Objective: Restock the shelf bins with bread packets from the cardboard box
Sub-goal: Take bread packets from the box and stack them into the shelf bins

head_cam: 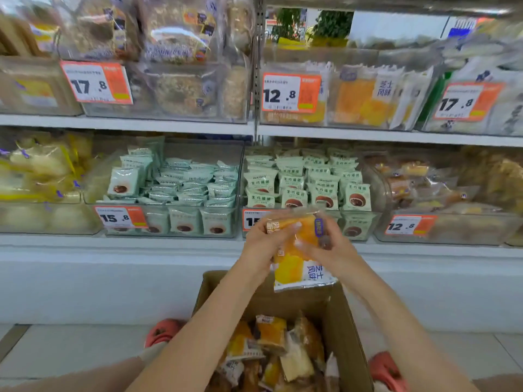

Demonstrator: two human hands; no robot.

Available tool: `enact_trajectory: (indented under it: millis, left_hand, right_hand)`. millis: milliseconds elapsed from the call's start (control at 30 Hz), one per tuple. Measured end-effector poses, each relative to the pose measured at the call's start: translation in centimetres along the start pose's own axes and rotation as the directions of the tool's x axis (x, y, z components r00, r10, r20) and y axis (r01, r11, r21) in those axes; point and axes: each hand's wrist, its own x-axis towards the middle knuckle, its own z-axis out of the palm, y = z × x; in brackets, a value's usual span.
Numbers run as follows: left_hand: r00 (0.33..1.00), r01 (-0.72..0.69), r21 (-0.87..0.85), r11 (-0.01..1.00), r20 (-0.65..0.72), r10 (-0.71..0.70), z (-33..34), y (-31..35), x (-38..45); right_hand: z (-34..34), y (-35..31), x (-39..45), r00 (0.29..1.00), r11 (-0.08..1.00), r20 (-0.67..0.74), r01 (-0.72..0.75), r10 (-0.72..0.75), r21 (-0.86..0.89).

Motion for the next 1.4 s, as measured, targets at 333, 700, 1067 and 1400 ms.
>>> enact_trajectory:
  millis: [333, 700, 1067, 1400]
  left_hand:
    - [0.973, -0.230, 0.136, 0.964, 0.048, 0.226, 3.1, 14.3, 1.8]
    - [0.927, -0.356, -0.275, 0.893, 0.017, 0.374, 8.0, 25.5, 8.0]
    - [0.285, -0.612, 0.791, 0.011, 0.208, 0.936, 8.3, 28.9, 15.7]
    - [0.316, -0.268, 0.858, -0.438, 0.507, 0.802, 7.9, 23.0, 18.3]
  right_hand:
    - [-7.5, -13.6, 2.4, 0.988, 0.889, -0.014, 0.132, -0.153, -0.439]
    - [-10.0, -23.6, 10.1, 0.926, 0.930, -0.323, 0.278, -0.193, 0.240]
    - [-14.8, -31.9, 24.5, 0.897, 0.765, -0.441, 0.315, -0.045, 0.562]
    - [-14.3, -30.1, 35.9, 0.840, 0.890, -0.541, 0.262, -0.020, 0.373]
